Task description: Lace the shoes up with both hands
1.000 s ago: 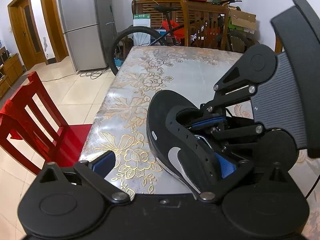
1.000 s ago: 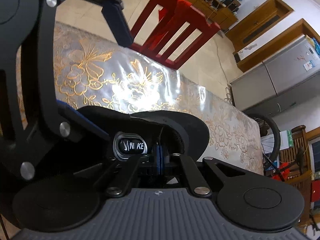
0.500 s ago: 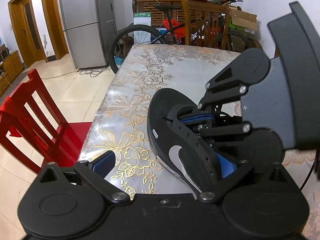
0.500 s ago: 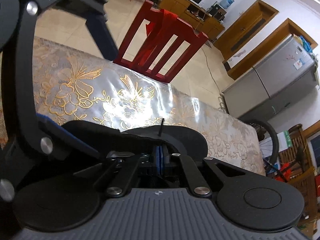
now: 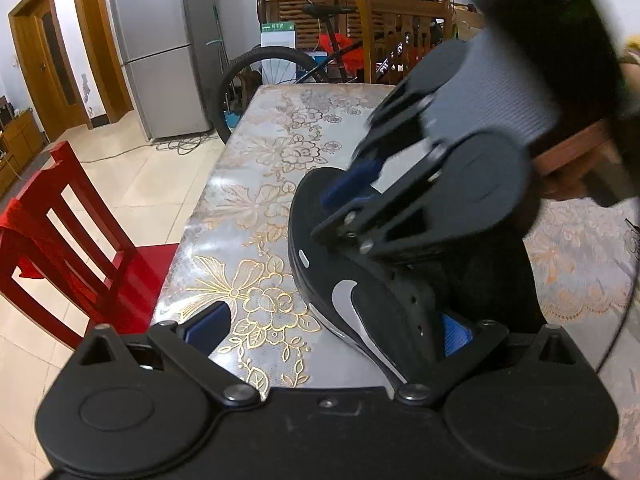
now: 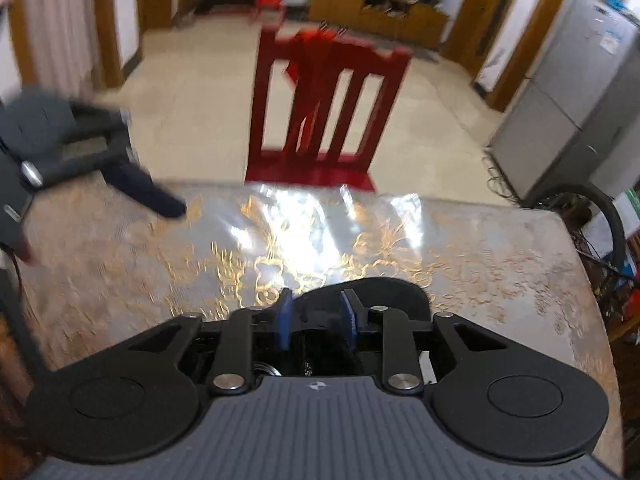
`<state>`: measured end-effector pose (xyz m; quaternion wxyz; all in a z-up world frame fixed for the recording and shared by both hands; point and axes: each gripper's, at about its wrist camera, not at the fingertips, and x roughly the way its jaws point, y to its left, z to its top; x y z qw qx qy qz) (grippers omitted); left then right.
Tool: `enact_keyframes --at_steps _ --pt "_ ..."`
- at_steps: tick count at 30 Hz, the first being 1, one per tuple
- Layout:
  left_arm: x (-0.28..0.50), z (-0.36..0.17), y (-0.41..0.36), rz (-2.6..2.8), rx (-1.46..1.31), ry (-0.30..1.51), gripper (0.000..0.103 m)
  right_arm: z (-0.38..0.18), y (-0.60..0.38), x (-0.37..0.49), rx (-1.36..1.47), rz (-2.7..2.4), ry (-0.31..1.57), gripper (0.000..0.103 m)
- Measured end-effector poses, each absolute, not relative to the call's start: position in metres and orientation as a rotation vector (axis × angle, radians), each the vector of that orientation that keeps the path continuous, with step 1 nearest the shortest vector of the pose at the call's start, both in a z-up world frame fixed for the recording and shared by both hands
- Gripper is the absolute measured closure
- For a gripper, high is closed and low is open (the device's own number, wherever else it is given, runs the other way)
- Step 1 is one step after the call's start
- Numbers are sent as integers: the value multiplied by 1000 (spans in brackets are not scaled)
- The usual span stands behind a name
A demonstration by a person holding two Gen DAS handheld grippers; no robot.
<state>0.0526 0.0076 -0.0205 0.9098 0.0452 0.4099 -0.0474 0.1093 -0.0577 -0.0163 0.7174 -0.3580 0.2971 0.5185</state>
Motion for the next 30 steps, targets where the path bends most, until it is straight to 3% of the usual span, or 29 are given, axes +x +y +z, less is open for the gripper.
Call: enact_keyframes --at_steps 2,8,11,12,13,14,15,16,22,30 --pt "48 -17 10 -103 83 824 1 -13 -53 110 -785 1168 661 101" --pt "37 8 44 -153 -90 664 2 54 -101 136 -77 1201 737 101" --pt "55 8 60 -203 -178 631 11 70 -125 139 160 1183 732 100" --pt "63 5 63 -212 -201 632 21 71 -129 138 205 1177 736 100" --pt "72 2 64 -225 -220 631 38 71 -133 136 235 1173 738 100" --pt "81 -1 65 -241 -233 629 50 71 -135 133 250 1170 736 100" --pt "91 -3 65 -252 -233 635 81 71 -135 128 247 1167 728 100" --pt "98 -3 65 -259 -235 640 101 71 -136 124 245 1166 724 100" --pt "90 56 67 -352 -219 522 102 89 -148 117 407 1181 676 100" --pt "61 187 66 -364 -16 263 102 176 -145 110 559 1280 407 100"
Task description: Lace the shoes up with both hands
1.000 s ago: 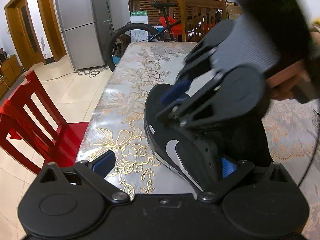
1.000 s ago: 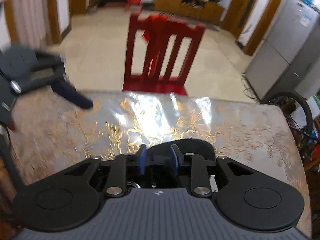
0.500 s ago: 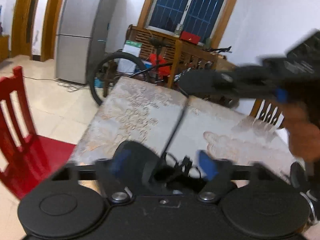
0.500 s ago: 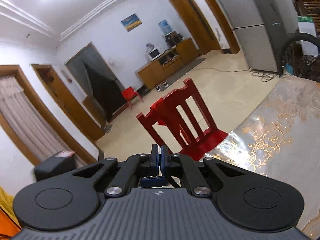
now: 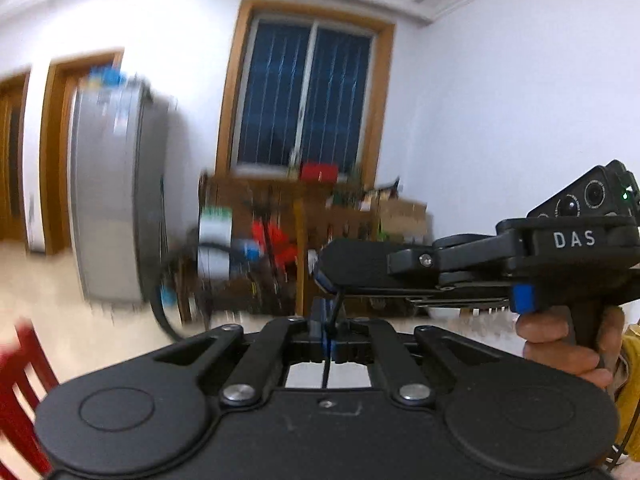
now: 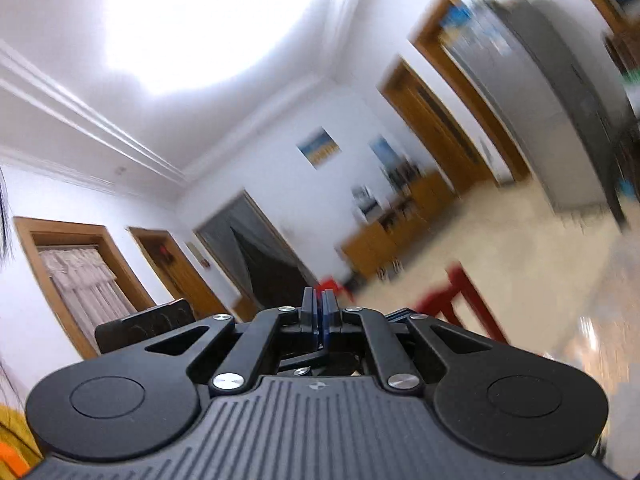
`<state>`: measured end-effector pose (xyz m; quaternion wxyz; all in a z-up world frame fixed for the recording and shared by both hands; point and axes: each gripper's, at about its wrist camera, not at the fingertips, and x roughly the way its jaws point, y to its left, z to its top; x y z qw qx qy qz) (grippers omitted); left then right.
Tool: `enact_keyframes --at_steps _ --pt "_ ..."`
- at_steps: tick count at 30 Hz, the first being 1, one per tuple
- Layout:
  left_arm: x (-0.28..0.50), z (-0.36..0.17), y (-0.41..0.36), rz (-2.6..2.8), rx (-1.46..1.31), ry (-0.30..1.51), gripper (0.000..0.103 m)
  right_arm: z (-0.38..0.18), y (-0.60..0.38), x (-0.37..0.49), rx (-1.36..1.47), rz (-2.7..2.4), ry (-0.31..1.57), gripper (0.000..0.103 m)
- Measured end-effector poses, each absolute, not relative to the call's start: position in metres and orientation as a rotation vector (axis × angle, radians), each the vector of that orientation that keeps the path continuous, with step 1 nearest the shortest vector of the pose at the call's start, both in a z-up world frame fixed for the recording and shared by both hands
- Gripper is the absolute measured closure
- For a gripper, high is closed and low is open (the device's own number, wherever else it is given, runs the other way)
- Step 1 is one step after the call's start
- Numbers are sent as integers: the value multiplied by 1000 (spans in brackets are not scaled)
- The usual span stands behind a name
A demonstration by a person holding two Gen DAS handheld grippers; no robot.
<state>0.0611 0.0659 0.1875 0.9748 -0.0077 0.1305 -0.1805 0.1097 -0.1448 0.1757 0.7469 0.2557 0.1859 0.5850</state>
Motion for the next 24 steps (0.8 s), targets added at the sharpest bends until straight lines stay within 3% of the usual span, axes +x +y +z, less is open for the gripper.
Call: enact_keyframes --at_steps 8,16,18,19,20,23,24 --pt "30 253 56 -364 108 111 101 255 -116 83 429 1286 183 99" --pt "25 266 64 -387 116 115 100 276 -104 63 315 1241 99 101" --pt "21 255 72 -374 104 123 100 268 -107 63 270 1177 131 83" --pt "18 245 77 -366 89 141 100 259 -112 64 256 1118 152 61" --pt "17 232 84 -358 60 173 100 246 -119 66 234 1051 181 48" --pt "8 191 108 -310 -30 287 98 181 -144 84 123 825 360 47" --pt "10 167 113 -280 -53 356 87 154 -155 91 82 738 439 48"
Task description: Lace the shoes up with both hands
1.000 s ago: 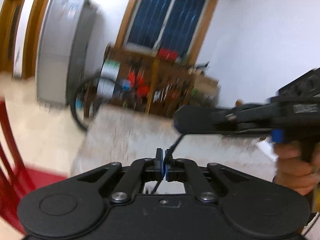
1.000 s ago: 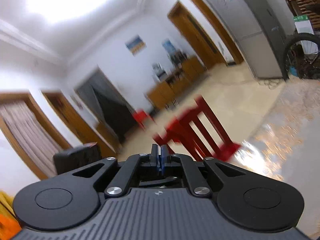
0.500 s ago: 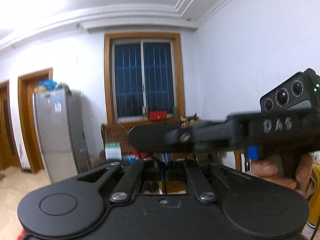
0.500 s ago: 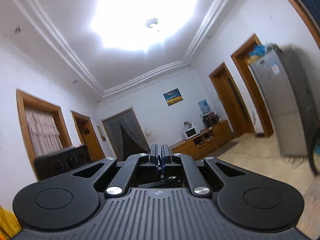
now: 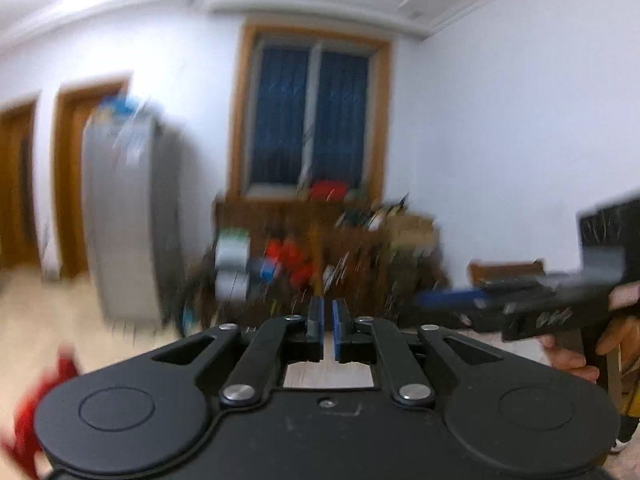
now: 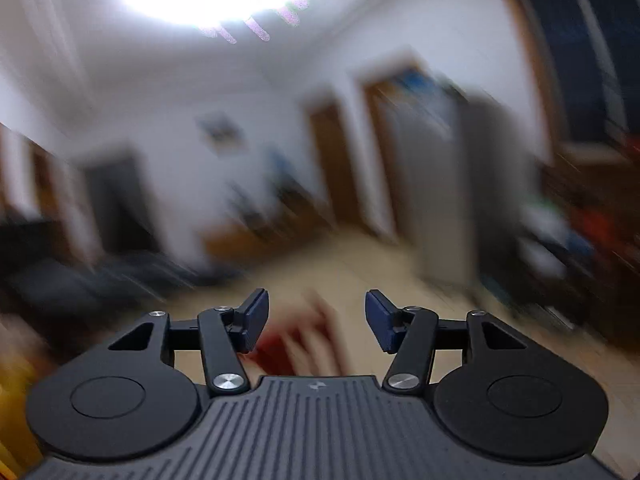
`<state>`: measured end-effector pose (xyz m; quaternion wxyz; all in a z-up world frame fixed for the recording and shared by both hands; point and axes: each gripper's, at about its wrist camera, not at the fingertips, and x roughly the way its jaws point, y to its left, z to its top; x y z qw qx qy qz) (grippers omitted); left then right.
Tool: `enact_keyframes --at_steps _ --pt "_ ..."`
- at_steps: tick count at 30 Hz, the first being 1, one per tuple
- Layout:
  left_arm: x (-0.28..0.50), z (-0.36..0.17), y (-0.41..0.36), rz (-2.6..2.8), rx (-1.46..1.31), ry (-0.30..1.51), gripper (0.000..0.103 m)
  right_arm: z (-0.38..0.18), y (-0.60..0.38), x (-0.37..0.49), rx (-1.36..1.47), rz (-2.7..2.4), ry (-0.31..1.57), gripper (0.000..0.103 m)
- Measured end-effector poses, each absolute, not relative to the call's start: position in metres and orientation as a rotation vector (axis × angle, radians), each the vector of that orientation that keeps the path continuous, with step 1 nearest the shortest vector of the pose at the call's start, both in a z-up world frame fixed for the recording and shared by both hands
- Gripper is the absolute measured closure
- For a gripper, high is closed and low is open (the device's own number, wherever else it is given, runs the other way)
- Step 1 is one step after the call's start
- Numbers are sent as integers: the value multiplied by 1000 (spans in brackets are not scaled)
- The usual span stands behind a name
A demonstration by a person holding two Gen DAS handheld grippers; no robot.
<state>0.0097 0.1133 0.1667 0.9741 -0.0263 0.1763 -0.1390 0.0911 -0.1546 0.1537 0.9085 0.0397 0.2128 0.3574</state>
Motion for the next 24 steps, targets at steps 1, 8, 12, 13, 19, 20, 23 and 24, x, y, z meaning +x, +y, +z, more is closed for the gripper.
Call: enact_keyframes --at_steps 1,8,12,13,19,20,23,24 --pt "13 140 118 -253 -73 438 62 126 -165 99 41 648 516 50" --pt "37 -8 75 -332 -12 892 59 -34 -207 109 -25 340 910 67" --pt "58 -41 43 -440 29 990 58 -58 -200 91 58 395 937 75" --pt "60 -41 41 -449 41 994 58 -59 -201 87 93 404 938 79" --pt "57 -39 38 -483 72 1010 58 -57 -195 43 85 455 971 100" --pt "58 -41 36 -487 68 1020 58 -57 -188 34 60 450 970 100" --pt "49 -44 27 -491 100 1032 58 -54 -181 17 64 414 943 98" --pt "45 -46 25 -496 105 1041 58 -52 -188 17 106 374 926 96"
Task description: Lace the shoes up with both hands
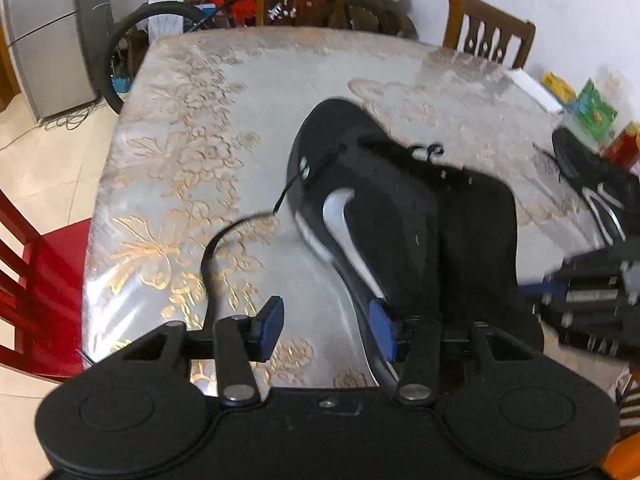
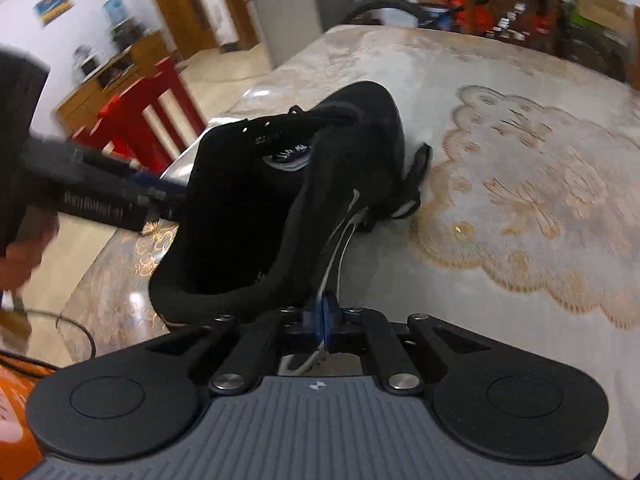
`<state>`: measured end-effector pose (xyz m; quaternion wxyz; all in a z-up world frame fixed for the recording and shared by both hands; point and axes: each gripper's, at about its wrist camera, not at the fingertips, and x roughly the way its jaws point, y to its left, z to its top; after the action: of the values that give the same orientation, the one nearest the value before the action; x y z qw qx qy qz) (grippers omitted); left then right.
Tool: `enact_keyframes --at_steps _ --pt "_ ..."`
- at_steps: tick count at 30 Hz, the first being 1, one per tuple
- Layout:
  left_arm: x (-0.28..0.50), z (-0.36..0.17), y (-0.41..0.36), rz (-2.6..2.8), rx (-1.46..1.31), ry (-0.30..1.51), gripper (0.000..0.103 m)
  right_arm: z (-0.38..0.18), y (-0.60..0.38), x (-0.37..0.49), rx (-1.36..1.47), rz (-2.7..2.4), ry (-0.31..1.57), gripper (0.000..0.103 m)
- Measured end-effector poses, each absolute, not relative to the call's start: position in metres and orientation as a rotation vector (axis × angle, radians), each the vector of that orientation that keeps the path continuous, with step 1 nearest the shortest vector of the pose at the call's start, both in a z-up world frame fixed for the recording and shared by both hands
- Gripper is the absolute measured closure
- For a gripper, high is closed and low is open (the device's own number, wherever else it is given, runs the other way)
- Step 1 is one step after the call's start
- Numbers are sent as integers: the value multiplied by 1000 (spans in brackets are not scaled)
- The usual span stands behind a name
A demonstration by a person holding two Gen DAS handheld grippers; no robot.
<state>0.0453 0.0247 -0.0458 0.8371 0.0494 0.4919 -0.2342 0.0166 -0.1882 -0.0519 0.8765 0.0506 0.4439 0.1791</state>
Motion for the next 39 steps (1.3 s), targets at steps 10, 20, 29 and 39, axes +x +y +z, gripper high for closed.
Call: enact_keyframes --at_steps 10,20,29,39 --pt "41 -53 26 -503 20 1125 54 -69 -267 114 515 58 868 83" --pt "40 -33 39 -427 -51 1061 49 -42 -255 138 384 84 761 103" --pt "48 -41 42 -402 -86 1087 48 -35 -318 78 189 -77 863 90" --pt "35 -32 36 -378 -59 1054 44 -64 -250 190 221 20 844 74"
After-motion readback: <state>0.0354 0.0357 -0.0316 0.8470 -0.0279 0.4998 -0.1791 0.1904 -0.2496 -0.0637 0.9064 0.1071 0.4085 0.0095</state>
